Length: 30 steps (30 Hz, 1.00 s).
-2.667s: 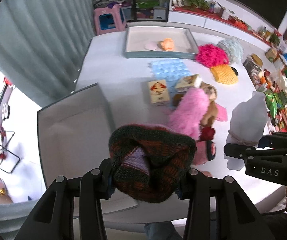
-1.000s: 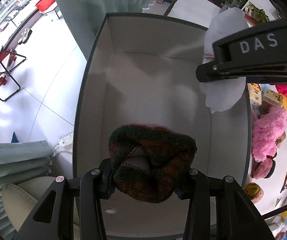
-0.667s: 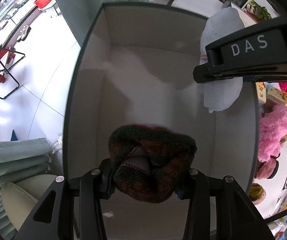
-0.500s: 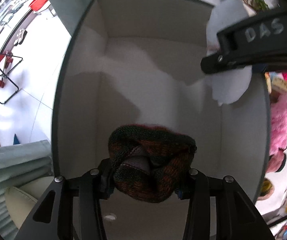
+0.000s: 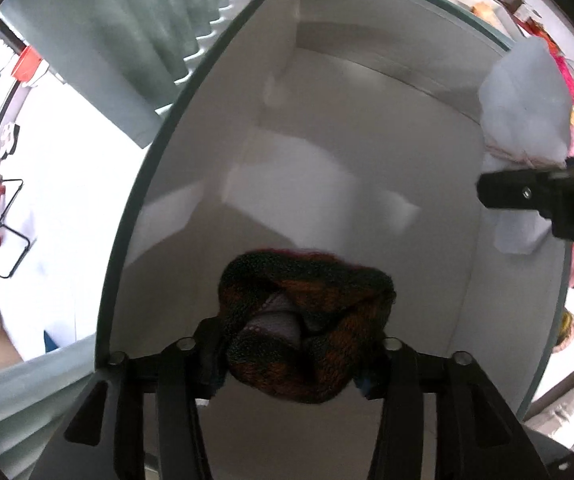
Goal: Organize soft objects
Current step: 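Lower both held items into the grey box and open both tools, then grasp the pink sponge with the right tool while the left tool grasps the pink-and-olive knit hat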
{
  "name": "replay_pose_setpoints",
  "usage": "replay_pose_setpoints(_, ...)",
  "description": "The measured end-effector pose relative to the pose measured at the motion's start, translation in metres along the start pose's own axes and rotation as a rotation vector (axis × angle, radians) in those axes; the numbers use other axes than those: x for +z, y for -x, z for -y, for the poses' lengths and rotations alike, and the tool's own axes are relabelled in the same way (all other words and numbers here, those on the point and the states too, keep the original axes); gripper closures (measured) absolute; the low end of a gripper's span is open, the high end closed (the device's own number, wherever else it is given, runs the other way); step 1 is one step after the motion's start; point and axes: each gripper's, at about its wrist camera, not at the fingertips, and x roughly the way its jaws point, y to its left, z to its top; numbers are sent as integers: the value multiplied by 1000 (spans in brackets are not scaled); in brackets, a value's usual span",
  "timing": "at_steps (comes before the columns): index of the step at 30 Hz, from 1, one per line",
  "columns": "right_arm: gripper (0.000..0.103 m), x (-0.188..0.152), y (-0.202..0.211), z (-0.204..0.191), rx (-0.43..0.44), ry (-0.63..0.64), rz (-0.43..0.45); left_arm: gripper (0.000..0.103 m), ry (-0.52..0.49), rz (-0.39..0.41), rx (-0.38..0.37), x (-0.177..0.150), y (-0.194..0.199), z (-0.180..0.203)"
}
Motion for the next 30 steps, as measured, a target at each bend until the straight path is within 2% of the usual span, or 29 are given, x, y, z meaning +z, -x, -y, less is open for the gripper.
replay_pose_setpoints(1,52,-1,1,2,13,-2,8,39,-2,-5,-6,0,1,1)
replay_pose_setpoints(2,43,0,3,2,41,-6,16,23,-6,-13,-15,0,3,4)
replay_pose_setpoints(3,31,1,5,2,63,-5,25,16,-8,-9,-17,0,5,7)
replay_pose_setpoints(4,24,2,9,2,79,0,44,0,-12,10,-7,0,10,10)
replay_pose_setpoints(5,15,3,13,1,90,8,61,0,-9,31,-4,-3,14,14)
replay_pose_setpoints(8,12,3,28,-5,103,54,120,0,43,27,-47,-1,24,11)
replay_pose_setpoints(10,0,-1,39,1,106,53,155,0,72,19,-57,1,33,9)
replay_pose_setpoints(12,0,-13,51,12,119,37,184,0,73,23,-56,2,43,11)
replay_pose_setpoints(16,0,-49,65,61,166,-53,220,0,44,35,-91,-1,67,35)
replay_pose_setpoints(19,0,-89,70,115,135,-163,227,0,-17,56,-92,-5,85,61)
replay_pose_setpoints(22,0,-142,58,174,105,-318,189,0,-81,52,-114,-1,93,85)
replay_pose_setpoints(24,0,-171,42,208,96,-403,144,0,-122,49,-119,-9,89,125)
replay_pose_setpoints(28,0,-215,18,256,99,-485,54,0,-118,3,-103,-9,71,171)
replay_pose_setpoints(30,0,-224,13,271,108,-480,33,0,-97,-32,-106,-12,57,195)
